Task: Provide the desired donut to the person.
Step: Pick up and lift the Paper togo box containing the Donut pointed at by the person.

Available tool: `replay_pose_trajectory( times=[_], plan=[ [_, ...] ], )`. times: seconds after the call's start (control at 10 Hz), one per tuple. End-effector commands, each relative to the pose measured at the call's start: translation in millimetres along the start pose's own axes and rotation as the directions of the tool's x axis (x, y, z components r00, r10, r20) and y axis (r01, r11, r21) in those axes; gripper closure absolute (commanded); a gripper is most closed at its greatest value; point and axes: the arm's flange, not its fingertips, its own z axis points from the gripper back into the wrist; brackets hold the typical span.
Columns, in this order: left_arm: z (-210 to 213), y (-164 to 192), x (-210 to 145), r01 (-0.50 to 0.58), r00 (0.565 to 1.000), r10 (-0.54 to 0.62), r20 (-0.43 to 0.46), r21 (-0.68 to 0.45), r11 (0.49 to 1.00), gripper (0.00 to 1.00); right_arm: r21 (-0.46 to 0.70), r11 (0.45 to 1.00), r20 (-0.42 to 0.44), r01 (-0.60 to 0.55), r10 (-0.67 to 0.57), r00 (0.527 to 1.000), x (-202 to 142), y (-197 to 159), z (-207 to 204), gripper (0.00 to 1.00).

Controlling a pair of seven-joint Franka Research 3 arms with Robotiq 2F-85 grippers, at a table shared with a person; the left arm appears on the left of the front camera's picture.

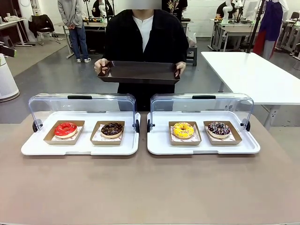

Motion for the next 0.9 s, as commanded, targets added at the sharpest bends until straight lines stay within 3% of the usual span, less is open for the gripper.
replay_pose_trajectory(
  times=[0.0, 0.4, 0.5, 0.6, 0.8],
  plan=[
    [-2, -6, 5, -0.005, 1.0, 0.006, -0.022, 0.056, 0.998, 0.0, -0.099, 0.993, -0.046, 0.057, -0.062, 0.997, -2, 7, -8, 0.0],
    [3, -12, 8, -0.005, 0.997, 0.012, -0.075, 0.093, 0.996, 0.0, -0.105, 0.991, -0.086, 0.08, -0.09, 0.992, -9, 8, -5, 0.0],
    [8, -1, 8, 0.015, 0.999, -0.013, -0.031, 0.063, 0.998, 0.0, -0.091, 0.992, -0.106, 0.087, -0.097, 0.99, -11, 6, -9, 0.0],
    [8, -1, 8, 0.015, 0.999, -0.013, -0.031, 0.063, 0.998, 0.0, -0.101, 0.993, -0.064, 0.056, -0.062, 0.996, -8, 2, 3, 0.0],
    [8, -1, 8, 0.015, 0.999, -0.013, -0.031, 0.063, 0.998, 0.0, -0.101, 0.993, -0.064, 0.056, -0.062, 0.996, -8, 2, 3, 0.0]
  ],
)
